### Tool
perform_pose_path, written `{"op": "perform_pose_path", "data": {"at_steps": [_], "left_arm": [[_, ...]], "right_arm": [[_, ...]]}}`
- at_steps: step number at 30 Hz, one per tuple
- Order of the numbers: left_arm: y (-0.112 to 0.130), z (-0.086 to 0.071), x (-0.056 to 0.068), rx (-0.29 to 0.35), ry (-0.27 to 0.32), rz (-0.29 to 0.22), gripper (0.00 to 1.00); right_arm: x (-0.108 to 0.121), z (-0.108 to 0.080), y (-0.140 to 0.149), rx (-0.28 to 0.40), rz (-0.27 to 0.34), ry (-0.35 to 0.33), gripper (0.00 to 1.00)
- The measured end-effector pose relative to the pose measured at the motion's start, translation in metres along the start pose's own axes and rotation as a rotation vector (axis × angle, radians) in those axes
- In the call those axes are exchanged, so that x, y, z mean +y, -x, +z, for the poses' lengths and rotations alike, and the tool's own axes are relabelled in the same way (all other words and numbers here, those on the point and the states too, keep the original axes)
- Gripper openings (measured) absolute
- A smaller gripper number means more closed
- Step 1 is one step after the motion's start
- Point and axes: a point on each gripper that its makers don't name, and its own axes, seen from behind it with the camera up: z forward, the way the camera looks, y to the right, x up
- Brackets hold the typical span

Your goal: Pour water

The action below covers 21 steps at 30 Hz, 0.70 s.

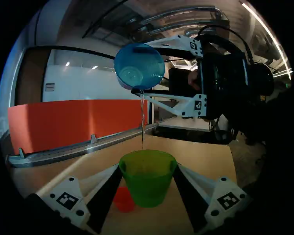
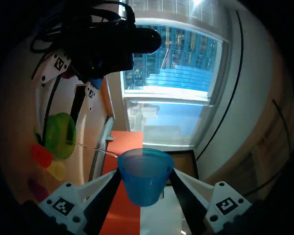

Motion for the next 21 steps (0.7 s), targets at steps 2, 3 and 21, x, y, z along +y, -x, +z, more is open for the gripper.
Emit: {"op": "perform_pose_path", "data": {"at_steps": [2, 3, 21], "left_arm": [[0.000, 0.000, -0.001, 0.000, -0.001, 0.000, 0.87], [0.000, 0.000, -0.001, 0.000, -0.002, 0.000, 0.87], [-0.003, 0.000, -0.003, 0.007, -0.006, -0.002, 0.87]], "right_arm": [[0.001, 0.000, 0.000, 0.000, -0.009, 0.002, 0.89], [0.002, 0.001, 0.000, 0.000, -0.013, 0.003, 0.89], [0.006, 0.003, -0.010, 0.003, -0.093, 0.014, 0.89]]}}
